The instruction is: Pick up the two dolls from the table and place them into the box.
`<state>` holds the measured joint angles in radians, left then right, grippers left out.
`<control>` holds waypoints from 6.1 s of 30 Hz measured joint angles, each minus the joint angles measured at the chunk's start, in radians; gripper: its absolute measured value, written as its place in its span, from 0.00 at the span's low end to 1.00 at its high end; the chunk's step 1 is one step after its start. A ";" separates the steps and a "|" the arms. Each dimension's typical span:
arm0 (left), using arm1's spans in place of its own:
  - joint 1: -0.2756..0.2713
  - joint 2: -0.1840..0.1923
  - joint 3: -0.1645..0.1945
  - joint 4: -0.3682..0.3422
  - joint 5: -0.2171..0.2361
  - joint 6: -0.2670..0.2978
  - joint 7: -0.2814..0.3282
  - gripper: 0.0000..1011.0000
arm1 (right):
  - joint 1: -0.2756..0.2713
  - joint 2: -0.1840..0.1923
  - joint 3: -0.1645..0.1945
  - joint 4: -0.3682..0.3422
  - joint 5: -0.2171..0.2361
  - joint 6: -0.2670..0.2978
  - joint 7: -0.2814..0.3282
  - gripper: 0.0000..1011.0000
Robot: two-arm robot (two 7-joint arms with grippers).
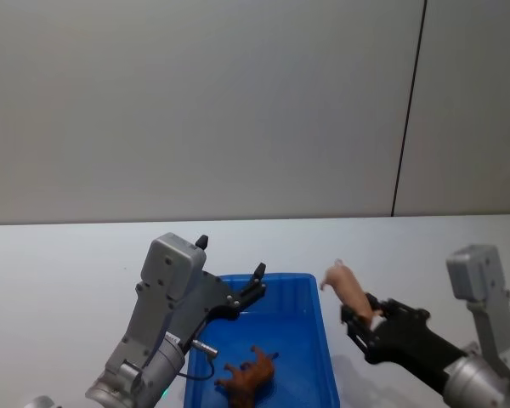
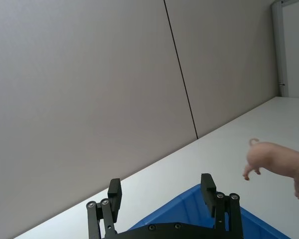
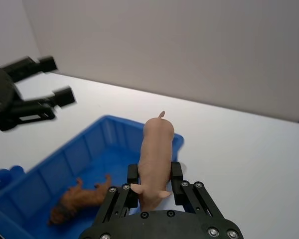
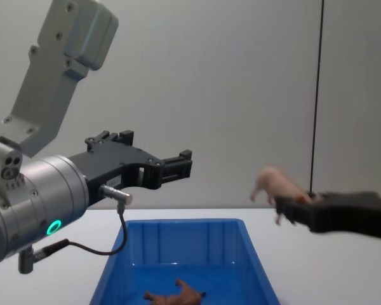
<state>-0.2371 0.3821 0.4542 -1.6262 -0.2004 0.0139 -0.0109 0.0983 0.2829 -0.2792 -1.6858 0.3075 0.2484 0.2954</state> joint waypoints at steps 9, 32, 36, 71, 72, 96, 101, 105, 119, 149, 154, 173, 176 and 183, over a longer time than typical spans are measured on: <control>0.000 0.000 0.000 0.000 0.000 0.000 0.000 0.99 | 0.053 -0.044 -0.026 0.001 -0.020 0.038 0.055 0.37; 0.000 0.000 0.000 0.000 0.000 0.000 0.000 0.99 | 0.122 -0.095 -0.060 0.104 -0.072 0.090 0.089 0.99; 0.000 0.000 0.000 0.000 0.000 0.000 0.000 0.99 | 0.113 -0.078 -0.049 0.094 -0.069 0.082 0.087 0.99; 0.092 0.077 -0.024 -0.108 -0.001 0.064 0.111 0.99 | 0.006 0.059 0.032 0.011 0.012 0.027 0.069 0.99; 0.106 0.086 -0.026 -0.120 -0.010 0.070 0.129 0.99 | 0.005 0.060 0.032 0.010 0.013 0.026 0.068 0.99; 0.289 0.154 -0.053 -0.173 -0.205 0.076 0.335 0.99 | -0.001 0.068 0.036 0.005 0.017 0.023 0.067 0.99; 0.309 0.158 -0.058 -0.165 -0.238 0.077 0.342 0.99 | -0.001 0.068 0.037 0.005 0.018 0.023 0.067 0.99; 0.321 0.162 -0.062 -0.159 -0.259 0.084 0.343 0.99 | -0.002 0.068 0.037 0.005 0.018 0.023 0.067 0.99; 0.341 0.165 -0.073 -0.122 -0.298 0.126 0.300 0.99 | -0.002 0.069 0.037 0.005 0.018 0.023 0.067 0.99; 0.297 0.138 -0.097 -0.067 -0.207 0.123 0.207 0.50 | -0.002 0.069 0.037 0.005 0.018 0.023 0.067 0.99; 0.271 0.129 -0.104 -0.085 -0.164 0.116 0.181 0.47 | -0.002 0.069 0.037 0.005 0.018 0.023 0.067 0.99; 0.099 -0.010 -0.073 -0.013 -0.020 0.050 -0.025 0.56 | -0.002 0.069 0.037 0.005 0.018 0.023 0.067 0.99; 0.077 -0.033 -0.064 0.006 -0.008 0.037 -0.054 0.69 | -0.002 0.069 0.037 0.005 0.018 0.023 0.067 0.99; 0.026 -0.086 -0.046 0.057 0.012 0.008 -0.121 0.89 | -0.002 0.069 0.037 0.005 0.018 0.023 0.067 0.99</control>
<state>-0.2112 0.2965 0.4085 -1.5688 -0.1884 0.0220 -0.1319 0.0963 0.3519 -0.2422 -1.6811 0.3256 0.2715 0.3628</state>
